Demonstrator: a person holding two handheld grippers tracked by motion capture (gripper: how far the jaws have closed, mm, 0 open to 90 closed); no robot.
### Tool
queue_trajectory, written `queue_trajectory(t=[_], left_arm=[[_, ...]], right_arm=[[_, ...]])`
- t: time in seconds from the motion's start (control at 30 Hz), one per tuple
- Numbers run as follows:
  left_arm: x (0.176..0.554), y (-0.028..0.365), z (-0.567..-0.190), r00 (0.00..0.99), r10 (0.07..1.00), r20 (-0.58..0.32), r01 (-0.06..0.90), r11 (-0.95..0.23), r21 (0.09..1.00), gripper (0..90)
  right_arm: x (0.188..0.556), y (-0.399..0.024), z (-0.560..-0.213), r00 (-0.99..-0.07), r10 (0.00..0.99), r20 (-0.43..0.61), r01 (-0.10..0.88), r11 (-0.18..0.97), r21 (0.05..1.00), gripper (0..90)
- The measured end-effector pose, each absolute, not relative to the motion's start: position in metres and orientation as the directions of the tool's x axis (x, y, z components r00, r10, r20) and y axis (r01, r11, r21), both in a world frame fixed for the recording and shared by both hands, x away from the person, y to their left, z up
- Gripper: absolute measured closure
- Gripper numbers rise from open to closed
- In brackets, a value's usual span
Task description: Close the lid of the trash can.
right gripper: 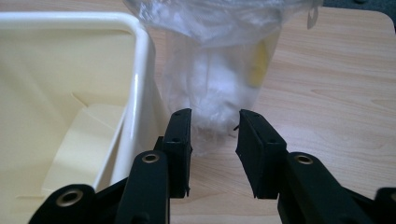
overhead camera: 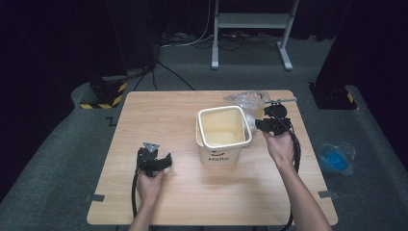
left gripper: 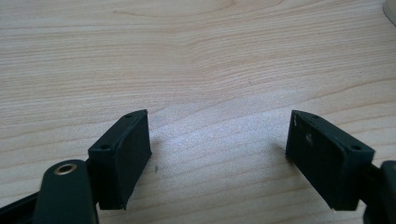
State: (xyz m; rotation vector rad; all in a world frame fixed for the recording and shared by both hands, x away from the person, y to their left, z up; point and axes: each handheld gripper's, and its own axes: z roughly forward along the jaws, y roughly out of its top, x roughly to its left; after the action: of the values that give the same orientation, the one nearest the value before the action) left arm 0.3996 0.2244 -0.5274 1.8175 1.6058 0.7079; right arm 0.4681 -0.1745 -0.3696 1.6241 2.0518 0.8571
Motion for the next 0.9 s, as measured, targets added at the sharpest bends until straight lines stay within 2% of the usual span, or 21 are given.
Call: queue_trajectory(t=[0.4,0.9], left_arm=[[0.400,0.224,-0.527,0.124,0.992,-0.001,0.669,-0.083,0.739,21.9],[0.400,0.224,-0.527,0.124,0.992,0.000,0.669,-0.083,0.739,21.9]], right_arm=[[0.467,-0.175,-0.388,-0.263,0.961,0.083,0.739,0.145,0.658,64.4],[0.463,-0.163,-0.388,-0.301,0.950,0.080,0.729,0.175,0.661,64.2]])
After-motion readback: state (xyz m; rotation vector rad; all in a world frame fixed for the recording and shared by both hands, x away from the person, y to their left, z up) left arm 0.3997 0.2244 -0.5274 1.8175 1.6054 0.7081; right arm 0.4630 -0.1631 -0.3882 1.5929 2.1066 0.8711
